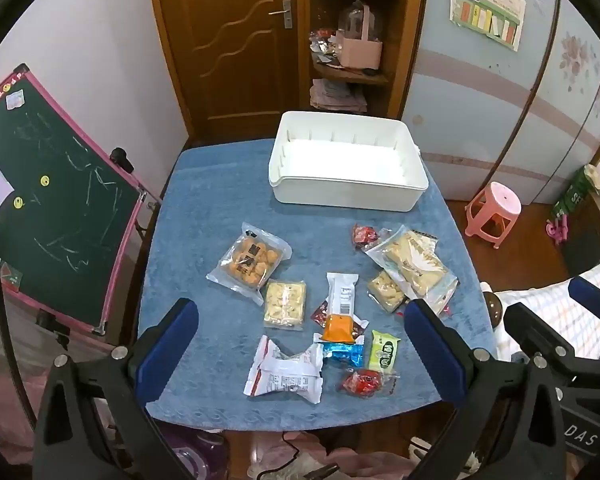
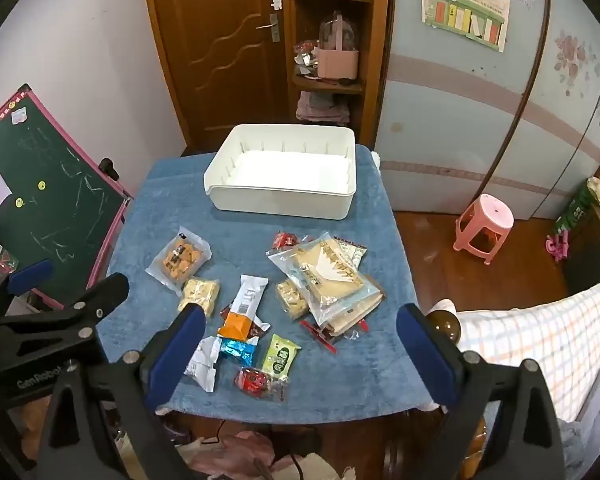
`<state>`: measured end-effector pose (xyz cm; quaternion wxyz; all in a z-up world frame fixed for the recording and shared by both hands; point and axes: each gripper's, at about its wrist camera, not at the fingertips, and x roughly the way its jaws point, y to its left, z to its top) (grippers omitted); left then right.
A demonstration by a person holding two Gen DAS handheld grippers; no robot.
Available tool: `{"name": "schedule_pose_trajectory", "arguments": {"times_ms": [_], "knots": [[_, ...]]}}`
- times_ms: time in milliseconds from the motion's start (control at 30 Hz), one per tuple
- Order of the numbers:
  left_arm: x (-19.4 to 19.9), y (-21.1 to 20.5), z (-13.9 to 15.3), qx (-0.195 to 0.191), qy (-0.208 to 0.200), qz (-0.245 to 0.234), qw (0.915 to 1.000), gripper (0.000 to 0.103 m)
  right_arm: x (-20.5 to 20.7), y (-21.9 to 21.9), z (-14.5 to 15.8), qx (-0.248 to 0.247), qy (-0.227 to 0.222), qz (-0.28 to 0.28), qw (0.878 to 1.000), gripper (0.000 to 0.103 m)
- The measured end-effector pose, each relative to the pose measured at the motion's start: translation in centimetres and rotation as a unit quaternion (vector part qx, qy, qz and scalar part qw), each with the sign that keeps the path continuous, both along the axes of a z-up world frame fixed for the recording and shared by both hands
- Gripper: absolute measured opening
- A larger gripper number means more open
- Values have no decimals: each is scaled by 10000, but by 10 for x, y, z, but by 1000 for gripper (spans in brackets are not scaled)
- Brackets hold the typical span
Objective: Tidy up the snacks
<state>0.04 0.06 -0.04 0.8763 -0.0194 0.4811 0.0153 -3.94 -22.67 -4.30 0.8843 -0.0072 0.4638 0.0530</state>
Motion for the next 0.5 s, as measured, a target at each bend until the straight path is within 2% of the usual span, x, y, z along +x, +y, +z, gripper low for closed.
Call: {"name": "schedule_pose_trajectory", "arguments": {"times_ms": [33, 367, 400, 500], "knots": [[1, -2, 0, 114, 33, -9, 9999, 102, 0, -1, -1, 85, 44, -1, 10000, 97], [5, 0, 7, 83, -67, -65, 9999, 98, 4, 4, 0, 243, 237, 23, 9994, 97], [5, 1, 8, 68, -56, -61, 9999, 98, 1, 1, 0, 188, 106, -28, 9998, 96], [3, 5, 0, 76, -38, -132, 9999, 98, 1, 4, -1, 200, 91, 13, 9998, 91]]}}
